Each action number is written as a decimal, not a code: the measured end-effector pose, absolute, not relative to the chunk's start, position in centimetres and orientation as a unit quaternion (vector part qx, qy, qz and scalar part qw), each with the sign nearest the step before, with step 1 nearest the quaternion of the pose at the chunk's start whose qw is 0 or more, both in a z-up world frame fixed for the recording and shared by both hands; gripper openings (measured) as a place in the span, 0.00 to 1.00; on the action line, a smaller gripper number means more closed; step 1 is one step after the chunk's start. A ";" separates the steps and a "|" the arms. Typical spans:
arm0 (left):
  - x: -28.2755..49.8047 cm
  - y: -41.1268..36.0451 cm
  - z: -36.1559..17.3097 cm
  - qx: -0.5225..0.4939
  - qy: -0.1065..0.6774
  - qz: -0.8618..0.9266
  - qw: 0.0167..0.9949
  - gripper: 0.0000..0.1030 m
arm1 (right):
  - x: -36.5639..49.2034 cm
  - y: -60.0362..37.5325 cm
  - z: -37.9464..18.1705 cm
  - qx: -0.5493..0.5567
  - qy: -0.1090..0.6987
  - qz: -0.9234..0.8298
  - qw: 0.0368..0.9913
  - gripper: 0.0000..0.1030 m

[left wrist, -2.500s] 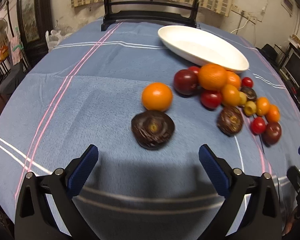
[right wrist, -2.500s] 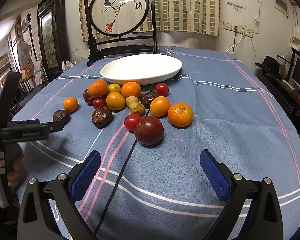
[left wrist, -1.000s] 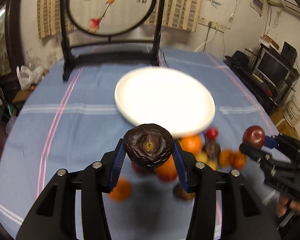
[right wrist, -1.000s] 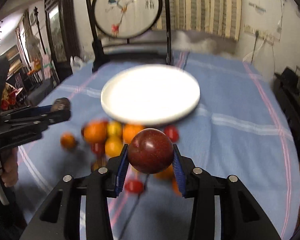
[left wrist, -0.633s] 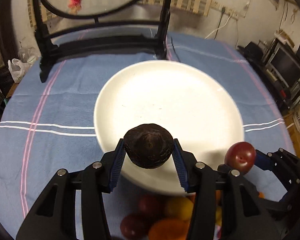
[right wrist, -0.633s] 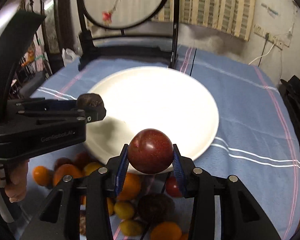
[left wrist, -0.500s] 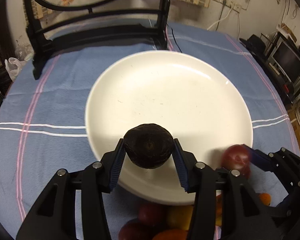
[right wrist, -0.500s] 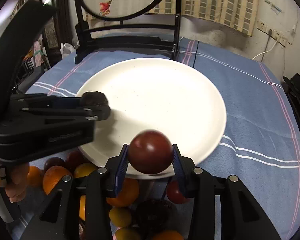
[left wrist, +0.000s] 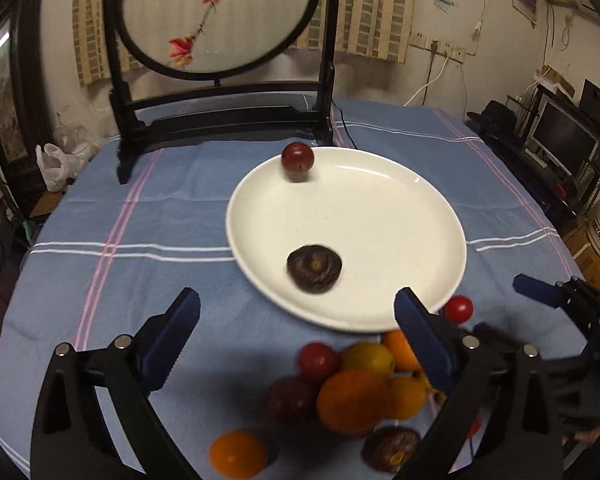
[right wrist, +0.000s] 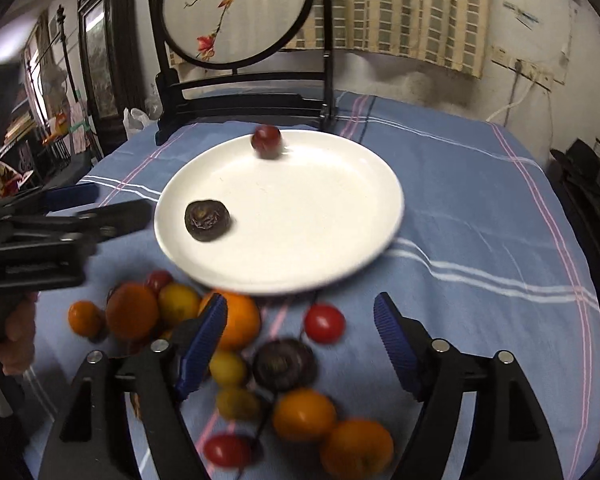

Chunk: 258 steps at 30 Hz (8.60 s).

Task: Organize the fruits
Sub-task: 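Move both open tools back toward the fruit pile, then grasp a mandarin orange with the left tool while the right tool grasps another mandarin, then carry both mandarins over the white plate and open both tools to drop them, then move both open tools back toward the fruit pile, then grasp a red cherry tomato with the right tool while the left tool grasps a dark brown dried fruit, then carry both fruits over the white plate and open both tools to release them, then move both open tools back toward the fruit pile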

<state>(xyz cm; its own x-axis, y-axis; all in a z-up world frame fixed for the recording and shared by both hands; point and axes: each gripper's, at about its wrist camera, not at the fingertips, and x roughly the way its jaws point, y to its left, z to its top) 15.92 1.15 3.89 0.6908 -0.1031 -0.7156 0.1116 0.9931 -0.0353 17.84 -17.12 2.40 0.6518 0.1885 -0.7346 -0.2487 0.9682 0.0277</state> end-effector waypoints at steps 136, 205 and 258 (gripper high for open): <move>11.3 3.4 0.0 -0.045 0.395 -0.038 0.917 0.93 | 11.3 -15.7 -0.2 -0.063 0.429 0.158 0.887 0.75; 5.8 -4.8 -2.3 0.030 0.462 -0.148 0.874 0.39 | 7.9 -19.7 -0.7 -0.002 0.428 0.169 0.888 0.29; 19.7 1.7 1.0 -0.018 0.431 -0.059 0.900 0.87 | 20.5 -17.4 0.5 0.013 0.417 0.131 0.899 0.67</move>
